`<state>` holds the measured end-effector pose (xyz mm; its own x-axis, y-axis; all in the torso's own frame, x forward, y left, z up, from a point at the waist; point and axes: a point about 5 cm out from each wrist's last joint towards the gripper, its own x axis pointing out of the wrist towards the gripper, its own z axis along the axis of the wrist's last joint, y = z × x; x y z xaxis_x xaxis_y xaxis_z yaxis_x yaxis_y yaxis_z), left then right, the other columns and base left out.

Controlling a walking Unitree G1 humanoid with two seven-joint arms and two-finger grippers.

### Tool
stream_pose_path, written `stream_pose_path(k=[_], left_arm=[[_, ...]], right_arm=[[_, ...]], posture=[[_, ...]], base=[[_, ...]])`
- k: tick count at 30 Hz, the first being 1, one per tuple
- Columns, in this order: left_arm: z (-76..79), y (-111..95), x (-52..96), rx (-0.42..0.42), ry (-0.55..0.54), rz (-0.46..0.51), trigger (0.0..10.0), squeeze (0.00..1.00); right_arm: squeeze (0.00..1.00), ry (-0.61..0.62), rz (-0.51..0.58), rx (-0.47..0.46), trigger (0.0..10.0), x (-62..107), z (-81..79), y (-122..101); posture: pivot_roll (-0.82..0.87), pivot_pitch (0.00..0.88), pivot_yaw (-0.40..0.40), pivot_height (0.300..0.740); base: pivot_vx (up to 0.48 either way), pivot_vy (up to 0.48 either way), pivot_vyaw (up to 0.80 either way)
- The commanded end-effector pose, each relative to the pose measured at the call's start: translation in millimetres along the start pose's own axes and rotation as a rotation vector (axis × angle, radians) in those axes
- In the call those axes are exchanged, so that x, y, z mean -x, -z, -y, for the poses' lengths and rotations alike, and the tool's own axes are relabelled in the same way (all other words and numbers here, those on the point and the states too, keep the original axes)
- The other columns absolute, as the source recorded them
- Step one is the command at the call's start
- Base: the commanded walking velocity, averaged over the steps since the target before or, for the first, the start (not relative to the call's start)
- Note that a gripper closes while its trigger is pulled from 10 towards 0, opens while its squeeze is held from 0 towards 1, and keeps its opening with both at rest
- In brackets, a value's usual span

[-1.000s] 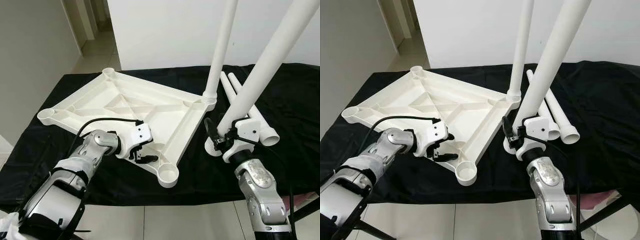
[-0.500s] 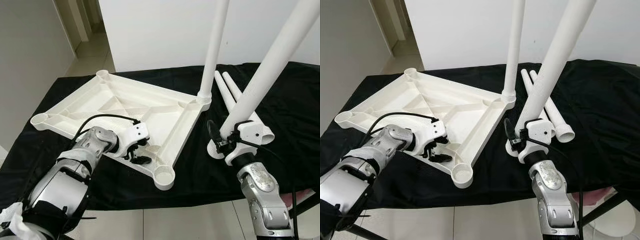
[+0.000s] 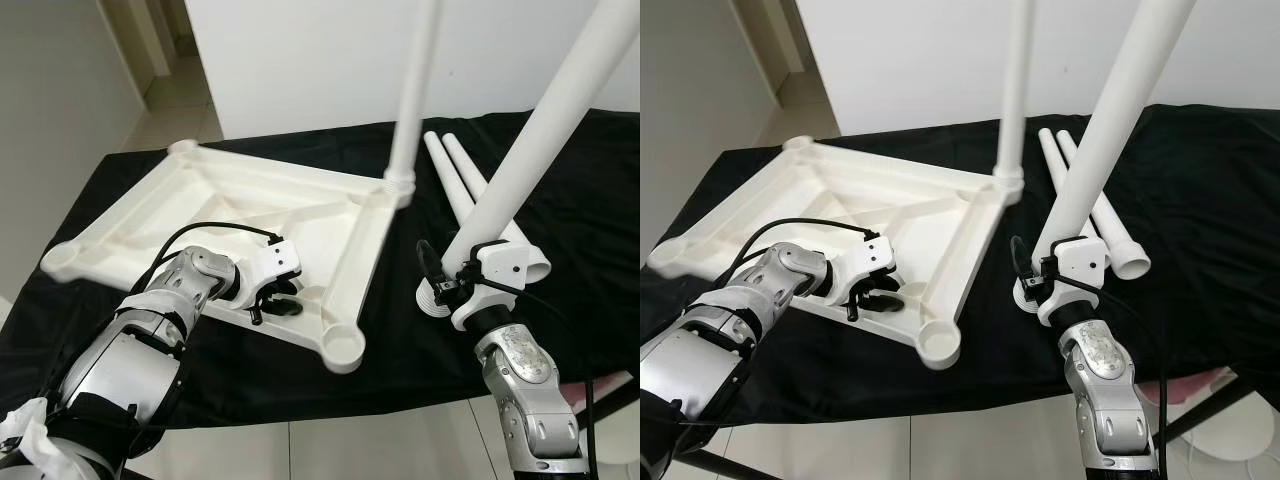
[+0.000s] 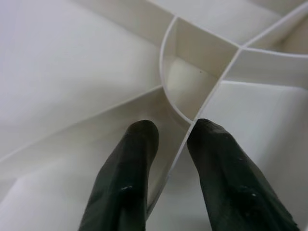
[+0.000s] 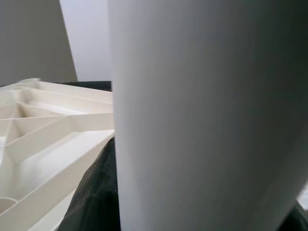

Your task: Building children table

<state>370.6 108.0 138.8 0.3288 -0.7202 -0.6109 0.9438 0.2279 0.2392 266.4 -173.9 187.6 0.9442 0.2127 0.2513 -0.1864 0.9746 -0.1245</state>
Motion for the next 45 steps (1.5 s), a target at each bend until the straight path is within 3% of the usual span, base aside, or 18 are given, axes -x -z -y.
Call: stream_pose_path(k=[1, 7, 13, 15, 16, 17, 18, 24, 25, 27, 28, 31, 32, 36, 42, 43, 45], left_arm=[[0.0, 13.0, 3.2, 0.067, -0.032, -0.017, 0.0, 0.00], [-1.2, 6.9, 1.3, 0.064, -0.055, 0.026, 0.0, 0.00], [3.8, -16.6, -11.8, 0.068, -0.043, 0.176, 0.0, 0.00], [3.8, -16.6, -11.8, 0.068, -0.043, 0.176, 0.0, 0.00], [7.3, -25.3, -17.2, 0.048, -0.027, 0.217, 4.9, 0.00], [7.3, -25.3, -17.2, 0.048, -0.027, 0.217, 4.9, 0.00], [10.5, -31.8, -21.0, 0.030, -0.009, 0.249, 10.0, 0.00], [19.2, -44.4, -26.7, -0.010, 0.057, 0.323, 10.0, 0.00], [20.2, -46.8, -25.9, -0.017, 0.073, 0.344, 10.0, 0.47], [20.9, -48.4, -25.2, -0.023, 0.085, 0.358, 10.0, 0.47], [20.4, -53.9, -22.7, -0.012, 0.097, 0.401, 10.0, 1.00], [19.4, -63.8, -16.5, -0.012, 0.098, 0.467, 10.0, 1.00], [18.9, -68.9, -11.5, -0.003, 0.099, 0.505, 10.0, 0.00], [19.9, -75.0, -3.3, -0.001, 0.100, 0.550, 10.0, 0.00], [15.8, -80.9, 13.8, 0.038, -0.026, 0.620, 10.0, 0.00], [13.7, -80.3, 17.2, 0.055, -0.100, 0.634, 10.0, 0.00], [13.2, -80.0, 19.3, 0.062, -0.141, 0.641, 10.0, 0.00]], right_arm=[[0.00, -0.006, 0.011, 0.001, 10.0, 0.6, -2.5, -3.1], [0.00, -0.008, 0.014, -0.001, 10.0, -0.1, -3.3, -3.3], [0.00, -0.012, 0.014, -0.007, 10.0, -2.5, -4.2, -2.5], [0.00, -0.012, 0.014, -0.007, 10.0, -2.5, -4.2, -2.5], [0.00, -0.015, 0.016, -0.010, 10.0, -4.5, -4.7, -2.7], [0.00, -0.015, 0.016, -0.010, 10.0, -4.5, -4.7, -2.7], [0.00, -0.018, 0.017, -0.011, 10.0, -6.1, -5.1, -2.8], [0.00, -0.019, 0.020, -0.020, 10.0, -9.3, -5.8, -3.3], [0.00, -0.018, 0.020, -0.020, 10.0, -9.5, -6.0, -3.0], [0.00, -0.018, 0.020, -0.019, 10.0, -9.6, -6.1, -2.9], [0.00, -0.014, 0.018, -0.024, 10.0, -10.4, -6.4, -2.4], [0.00, -0.008, 0.012, -0.035, 10.0, -13.4, -7.3, -1.1], [0.00, -0.008, 0.008, -0.042, 10.0, -15.8, -8.7, 0.0], [0.00, -0.009, 0.002, -0.049, 10.0, -18.9, -10.8, 1.6], [0.00, 0.020, 0.004, -0.039, 10.0, -29.2, -12.6, 4.0], [0.00, 0.024, -0.006, -0.051, 10.0, -32.7, -12.9, 6.2], [0.00, 0.027, -0.009, -0.058, 10.0, -34.5, -13.2, 7.2]], posture=[[-0.11, 0.082, 0.138, 0.740], [-0.10, 0.085, 0.132, 0.740], [-0.09, 0.086, 0.118, 0.740], [-0.09, 0.086, 0.118, 0.740], [-0.09, 0.086, 0.118, 0.740], [-0.09, 0.086, 0.118, 0.740], [-0.09, 0.086, 0.118, 0.740], [-0.09, 0.085, 0.107, 0.740], [-0.08, 0.086, 0.107, 0.740], [-0.08, 0.086, 0.107, 0.740], [-0.08, 0.086, 0.106, 0.740], [-0.07, 0.085, 0.101, 0.740], [-0.07, 0.086, 0.100, 0.740], [-0.06, 0.086, 0.091, 0.740], [-0.04, 0.086, 0.075, 0.740], [-0.04, 0.084, 0.067, 0.740], [-0.04, 0.084, 0.067, 0.740]], base=[[0.000, 0.000, 0.00], [0.000, 0.000, 0.00], [0.000, 0.000, 0.00], [0.000, 0.000, 0.00], [0.000, 0.000, 0.00], [0.000, 0.000, 0.00], [0.000, 0.000, 0.00], [0.000, 0.000, 0.00], [0.000, 0.000, 0.00], [0.000, 0.000, 0.00], [0.000, 0.000, 0.00], [0.000, 0.000, 0.00], [0.000, 0.000, 0.00], [0.000, 0.000, 0.00], [0.000, 0.000, 0.00], [0.000, 0.000, 0.00], [0.000, 0.000, 0.00]])
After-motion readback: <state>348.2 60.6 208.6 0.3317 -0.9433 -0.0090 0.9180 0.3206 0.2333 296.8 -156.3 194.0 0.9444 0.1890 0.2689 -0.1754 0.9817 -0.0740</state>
